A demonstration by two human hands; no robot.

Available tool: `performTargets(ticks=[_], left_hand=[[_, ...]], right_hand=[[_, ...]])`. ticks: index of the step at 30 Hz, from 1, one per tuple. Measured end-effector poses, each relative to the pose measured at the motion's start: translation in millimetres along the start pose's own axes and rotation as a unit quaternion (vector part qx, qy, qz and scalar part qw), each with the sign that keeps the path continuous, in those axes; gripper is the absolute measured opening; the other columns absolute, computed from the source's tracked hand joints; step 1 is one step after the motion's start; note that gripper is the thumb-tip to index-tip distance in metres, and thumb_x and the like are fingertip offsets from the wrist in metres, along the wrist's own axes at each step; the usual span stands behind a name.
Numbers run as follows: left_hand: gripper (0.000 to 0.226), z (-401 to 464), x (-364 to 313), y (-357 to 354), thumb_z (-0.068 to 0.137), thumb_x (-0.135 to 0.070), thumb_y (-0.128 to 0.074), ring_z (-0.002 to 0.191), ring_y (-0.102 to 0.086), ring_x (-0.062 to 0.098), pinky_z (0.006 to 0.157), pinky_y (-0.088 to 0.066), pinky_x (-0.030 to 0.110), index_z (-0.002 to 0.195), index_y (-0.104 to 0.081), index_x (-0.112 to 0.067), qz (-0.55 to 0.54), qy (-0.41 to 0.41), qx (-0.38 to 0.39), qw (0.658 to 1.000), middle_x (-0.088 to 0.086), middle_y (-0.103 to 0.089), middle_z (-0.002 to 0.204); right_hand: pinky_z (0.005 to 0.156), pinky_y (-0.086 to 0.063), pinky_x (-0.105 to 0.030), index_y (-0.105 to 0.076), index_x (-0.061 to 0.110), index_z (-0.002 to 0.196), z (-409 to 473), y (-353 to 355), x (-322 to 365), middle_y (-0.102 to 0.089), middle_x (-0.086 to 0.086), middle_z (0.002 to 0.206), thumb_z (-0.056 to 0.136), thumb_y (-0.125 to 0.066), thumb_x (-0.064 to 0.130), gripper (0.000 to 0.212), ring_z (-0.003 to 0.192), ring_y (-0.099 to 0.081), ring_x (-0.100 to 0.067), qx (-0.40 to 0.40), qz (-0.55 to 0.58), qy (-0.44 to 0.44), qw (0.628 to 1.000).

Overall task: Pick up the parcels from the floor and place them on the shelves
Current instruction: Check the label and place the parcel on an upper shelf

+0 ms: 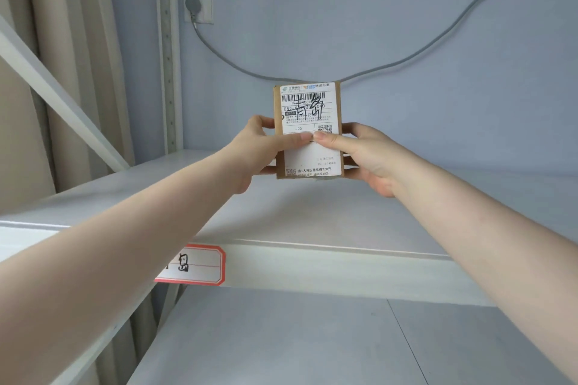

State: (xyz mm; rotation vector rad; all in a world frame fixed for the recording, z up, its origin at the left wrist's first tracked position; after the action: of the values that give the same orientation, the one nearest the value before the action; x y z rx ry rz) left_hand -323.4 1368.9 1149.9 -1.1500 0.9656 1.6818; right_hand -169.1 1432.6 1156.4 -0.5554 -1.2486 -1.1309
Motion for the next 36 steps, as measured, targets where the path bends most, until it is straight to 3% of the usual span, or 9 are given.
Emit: performTargets(ticks=[4,9,14,19,22,26,30,33,36], left_hand=[[0.059,20,8,-3,0.081,-0.036,-0.078,0.087,-0.071,0.015,0.085,-0.058,0.036,0.128,-0.049,-0.016,0.029,0.030,0.006,0.999,-0.002,-0.072,0.102],[0.058,45,14,1,0.083,-0.044,-0.074,0.087,-0.068,0.012,0.092,-0.056,0.037,0.128,-0.050,-0.017,0.068,0.042,0.001,0.997,-0.005,-0.069,0.103],[0.060,74,15,6,0.082,-0.044,-0.074,0.093,-0.069,0.015,0.089,-0.056,0.032,0.129,-0.055,-0.012,0.074,0.050,0.000,0.996,0.002,-0.071,0.114],[0.043,103,28,7,0.081,-0.050,-0.073,0.084,-0.071,0.020,0.082,-0.060,0.033,0.105,-0.062,-0.015,0.117,0.062,0.000,0.991,0.003,-0.070,0.105],[0.060,116,38,8,0.075,-0.060,-0.072,0.088,-0.076,0.027,0.093,-0.058,0.038,0.113,-0.061,-0.015,0.150,0.077,-0.001,0.986,0.003,-0.073,0.108],[0.057,127,42,4,0.075,-0.061,-0.071,0.091,-0.074,0.031,0.092,-0.058,0.040,0.107,-0.053,-0.018,0.155,0.072,0.008,0.985,0.003,-0.067,0.110],[0.071,131,47,3,0.076,-0.063,-0.068,0.099,-0.069,0.029,0.094,-0.056,0.042,0.127,-0.053,-0.015,0.158,0.086,0.016,0.984,0.006,-0.063,0.119],[0.054,134,52,-1,0.083,-0.057,-0.064,0.108,-0.066,0.026,0.098,-0.054,0.042,0.120,-0.061,-0.018,0.126,0.085,0.034,0.988,0.005,-0.066,0.118],[0.035,131,53,-6,0.088,-0.056,-0.060,0.092,-0.068,0.022,0.097,-0.055,0.040,0.097,-0.064,-0.023,0.093,0.092,0.070,0.989,0.003,-0.067,0.103]], right_hand=[[0.086,-0.058,-0.039,-0.066,0.019,0.099,22,-3,-9,-0.075,-0.003,0.096,0.085,-0.070,0.034,0.021,0.086,-0.071,-0.021,0.036,-0.020,-0.036,0.998],[0.073,-0.059,-0.035,-0.066,0.014,0.110,44,-6,-17,-0.074,-0.006,0.096,0.085,-0.069,0.038,0.035,0.082,-0.071,-0.022,0.039,-0.027,-0.076,0.996],[0.076,-0.060,-0.039,-0.064,0.014,0.114,64,-8,-21,-0.073,-0.008,0.093,0.085,-0.067,0.045,0.043,0.081,-0.071,-0.025,0.035,-0.030,-0.098,0.994],[0.086,-0.058,-0.047,-0.065,0.014,0.104,82,-10,-36,-0.069,-0.008,0.100,0.087,-0.061,0.054,0.043,0.098,-0.070,-0.031,0.027,-0.067,-0.144,0.987],[0.079,-0.060,-0.045,-0.066,0.016,0.102,90,-11,-49,-0.070,-0.010,0.101,0.086,-0.057,0.060,0.048,0.095,-0.071,-0.028,0.007,-0.085,-0.169,0.982],[0.070,-0.059,-0.039,-0.065,0.020,0.105,96,-7,-57,-0.071,-0.006,0.096,0.085,-0.057,0.061,0.047,0.084,-0.070,-0.021,-0.042,-0.070,-0.161,0.984],[0.069,-0.057,-0.036,-0.065,0.023,0.094,101,-7,-60,-0.071,-0.002,0.089,0.089,-0.056,0.055,0.034,0.080,-0.069,-0.019,-0.052,-0.049,-0.144,0.987],[0.074,-0.057,-0.036,-0.066,0.021,0.099,102,-6,-61,-0.071,-0.005,0.100,0.091,-0.055,0.051,0.032,0.086,-0.069,-0.021,-0.040,-0.038,-0.137,0.989],[0.086,-0.056,-0.037,-0.066,0.019,0.114,102,-3,-62,-0.072,-0.007,0.114,0.089,-0.057,0.054,0.043,0.099,-0.070,-0.022,-0.034,-0.015,-0.124,0.992]])
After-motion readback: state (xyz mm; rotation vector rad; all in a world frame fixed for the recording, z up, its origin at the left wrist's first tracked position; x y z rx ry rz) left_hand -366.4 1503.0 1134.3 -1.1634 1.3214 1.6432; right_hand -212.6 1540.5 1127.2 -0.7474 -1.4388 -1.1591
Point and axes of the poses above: each hand's wrist, its own z-axis towards the middle knuckle, its own y-axis out of the back of the hand, x = y × z, the point moved 8 cm from there along z, towards the middle knuckle
